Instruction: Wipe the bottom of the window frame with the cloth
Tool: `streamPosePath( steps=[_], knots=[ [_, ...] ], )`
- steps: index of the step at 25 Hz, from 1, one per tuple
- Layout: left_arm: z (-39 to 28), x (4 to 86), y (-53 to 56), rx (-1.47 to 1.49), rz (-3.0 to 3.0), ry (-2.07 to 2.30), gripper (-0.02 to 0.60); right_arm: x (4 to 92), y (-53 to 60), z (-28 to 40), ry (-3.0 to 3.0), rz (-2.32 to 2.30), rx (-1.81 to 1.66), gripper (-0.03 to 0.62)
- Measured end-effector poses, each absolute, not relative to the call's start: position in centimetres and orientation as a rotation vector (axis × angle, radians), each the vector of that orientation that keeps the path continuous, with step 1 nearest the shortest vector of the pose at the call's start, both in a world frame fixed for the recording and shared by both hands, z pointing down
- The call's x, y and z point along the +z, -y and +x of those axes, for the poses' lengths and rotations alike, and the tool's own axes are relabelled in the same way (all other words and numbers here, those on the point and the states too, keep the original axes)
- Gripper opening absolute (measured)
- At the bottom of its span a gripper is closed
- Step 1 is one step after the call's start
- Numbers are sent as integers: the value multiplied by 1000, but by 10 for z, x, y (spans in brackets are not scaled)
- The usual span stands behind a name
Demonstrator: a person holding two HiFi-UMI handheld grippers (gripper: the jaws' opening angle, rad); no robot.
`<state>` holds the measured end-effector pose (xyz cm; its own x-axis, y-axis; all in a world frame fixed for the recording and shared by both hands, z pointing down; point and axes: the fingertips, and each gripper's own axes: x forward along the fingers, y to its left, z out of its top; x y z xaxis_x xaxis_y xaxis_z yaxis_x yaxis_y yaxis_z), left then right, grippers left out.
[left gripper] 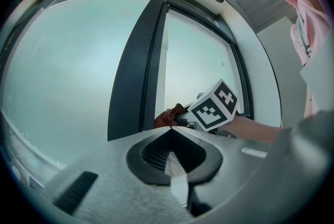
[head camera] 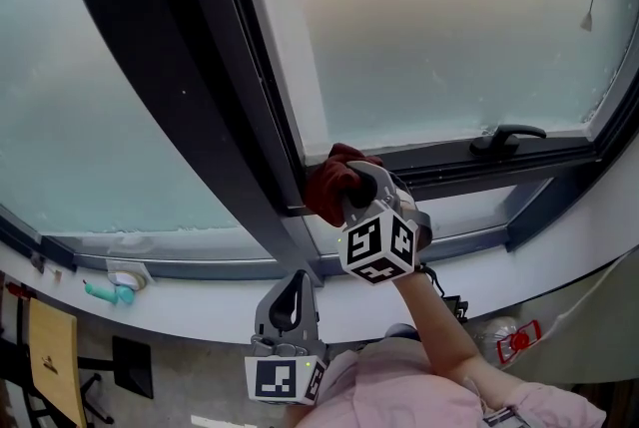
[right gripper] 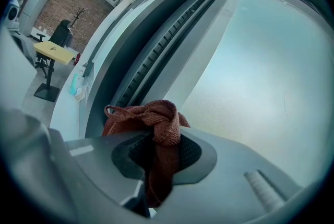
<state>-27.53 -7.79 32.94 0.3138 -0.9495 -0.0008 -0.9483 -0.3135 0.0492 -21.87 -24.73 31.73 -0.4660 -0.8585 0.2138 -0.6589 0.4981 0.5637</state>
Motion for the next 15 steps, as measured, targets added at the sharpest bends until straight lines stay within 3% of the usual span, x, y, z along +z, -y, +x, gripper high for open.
streamPosePath(
  steps=[15],
  knots=[
    [-262, 332, 85, -42, 2539, 1768, -5, 317, 249, -199, 2271, 1288, -542, 66]
  ],
)
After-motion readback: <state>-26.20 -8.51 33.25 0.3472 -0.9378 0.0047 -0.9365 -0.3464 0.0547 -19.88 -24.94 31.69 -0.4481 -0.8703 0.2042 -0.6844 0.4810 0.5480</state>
